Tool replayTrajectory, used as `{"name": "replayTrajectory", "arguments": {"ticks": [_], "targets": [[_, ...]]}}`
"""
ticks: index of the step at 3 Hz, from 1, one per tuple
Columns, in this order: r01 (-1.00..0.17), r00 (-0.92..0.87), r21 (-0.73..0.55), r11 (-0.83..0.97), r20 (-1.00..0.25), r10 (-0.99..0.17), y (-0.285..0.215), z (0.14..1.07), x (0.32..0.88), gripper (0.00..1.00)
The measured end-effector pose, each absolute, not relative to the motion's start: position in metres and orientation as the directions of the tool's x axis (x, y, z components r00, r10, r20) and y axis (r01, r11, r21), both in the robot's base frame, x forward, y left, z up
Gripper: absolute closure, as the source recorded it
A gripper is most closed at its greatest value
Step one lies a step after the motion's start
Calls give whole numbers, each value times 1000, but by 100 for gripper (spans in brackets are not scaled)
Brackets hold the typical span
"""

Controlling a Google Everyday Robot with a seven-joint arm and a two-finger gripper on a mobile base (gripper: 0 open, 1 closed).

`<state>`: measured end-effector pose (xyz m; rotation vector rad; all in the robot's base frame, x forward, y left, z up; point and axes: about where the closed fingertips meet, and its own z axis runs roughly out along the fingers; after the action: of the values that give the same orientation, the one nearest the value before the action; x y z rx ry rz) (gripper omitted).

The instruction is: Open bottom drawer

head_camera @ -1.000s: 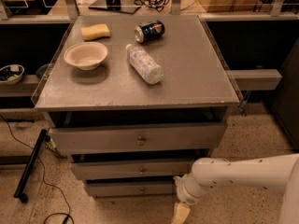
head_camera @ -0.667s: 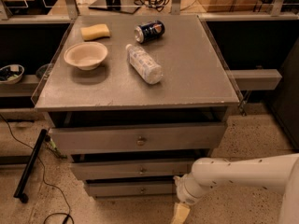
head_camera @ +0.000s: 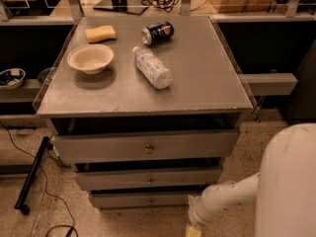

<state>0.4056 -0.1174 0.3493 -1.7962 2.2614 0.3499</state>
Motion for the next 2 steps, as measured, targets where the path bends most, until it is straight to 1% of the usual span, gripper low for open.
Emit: {"name": "replayTrajectory", "arguments": {"ticks": [1, 2], "targets": [[-962, -273, 70, 264, -315, -909, -124, 323, 405, 0], [-962, -273, 70, 264, -315, -909, -124, 323, 405, 0]]}}
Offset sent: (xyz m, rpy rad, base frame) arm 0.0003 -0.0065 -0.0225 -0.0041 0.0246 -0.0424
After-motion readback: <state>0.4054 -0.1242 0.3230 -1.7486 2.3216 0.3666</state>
